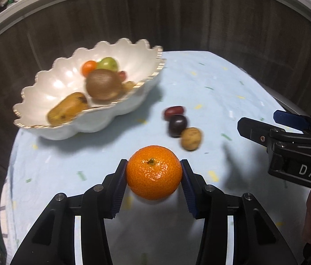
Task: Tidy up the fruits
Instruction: 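Grasp the second mandarin with the left gripper and lift it, then close the right gripper on the dark purple plum while the left gripper holds the mandarin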
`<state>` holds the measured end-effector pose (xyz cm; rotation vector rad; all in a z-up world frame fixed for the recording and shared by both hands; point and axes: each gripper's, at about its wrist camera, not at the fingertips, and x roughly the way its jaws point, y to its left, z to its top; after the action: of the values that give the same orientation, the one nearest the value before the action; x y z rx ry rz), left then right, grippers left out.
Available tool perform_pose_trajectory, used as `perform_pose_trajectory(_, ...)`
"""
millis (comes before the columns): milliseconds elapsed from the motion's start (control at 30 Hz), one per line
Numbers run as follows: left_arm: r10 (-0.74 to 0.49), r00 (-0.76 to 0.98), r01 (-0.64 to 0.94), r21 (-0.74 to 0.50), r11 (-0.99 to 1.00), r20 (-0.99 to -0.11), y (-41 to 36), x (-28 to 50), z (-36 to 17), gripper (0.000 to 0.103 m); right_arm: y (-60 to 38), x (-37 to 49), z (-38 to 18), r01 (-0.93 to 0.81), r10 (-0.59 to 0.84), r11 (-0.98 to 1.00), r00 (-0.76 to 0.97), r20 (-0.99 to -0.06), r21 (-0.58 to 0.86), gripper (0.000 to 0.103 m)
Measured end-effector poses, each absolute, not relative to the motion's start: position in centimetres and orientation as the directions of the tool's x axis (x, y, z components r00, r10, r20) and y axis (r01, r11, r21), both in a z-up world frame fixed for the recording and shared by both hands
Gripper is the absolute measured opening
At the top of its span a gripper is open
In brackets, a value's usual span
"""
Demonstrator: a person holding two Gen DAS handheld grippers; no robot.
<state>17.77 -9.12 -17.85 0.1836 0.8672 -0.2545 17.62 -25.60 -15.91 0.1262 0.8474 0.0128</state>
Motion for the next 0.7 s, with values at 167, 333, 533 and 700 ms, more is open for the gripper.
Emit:
perform_pose_trajectory(167, -0.116, 0.629, 0.235, 0.046, 0.971, -0.769, -6.3, 18.3, -17.8, 0.046, -22.9, 19.1, -15.8, -0.004, 0.077, 0.995, 0.656, -0.751, 0.099, 0.085)
perform_pose_trajectory(333, -0.096, 0.631, 0.186, 0.030, 0.982, -0.770, -4.0, 18.8, -18.0, 0.046, -20.6, 20.7, -16.3, -0.029, 0.090, 0.995, 0.641, -0.762, 0.093, 0.085)
perform_pose_trajectory(533, -0.089, 0.630, 0.145, 0.005, 0.989, -0.772, -2.4, 19.2, -18.1, 0.046, -18.4, 22.4, -16.9, -0.046, 0.089, 0.996, 0.623, -0.777, 0.077, 0.079)
perform_pose_trajectory(700, -0.097, 0.634, 0.134, -0.014, 0.991, -0.768, -1.7, 19.4, -17.9, 0.046, -17.2, 23.5, -17.7, -0.052, 0.084, 0.996, 0.587, -0.805, 0.067, 0.059)
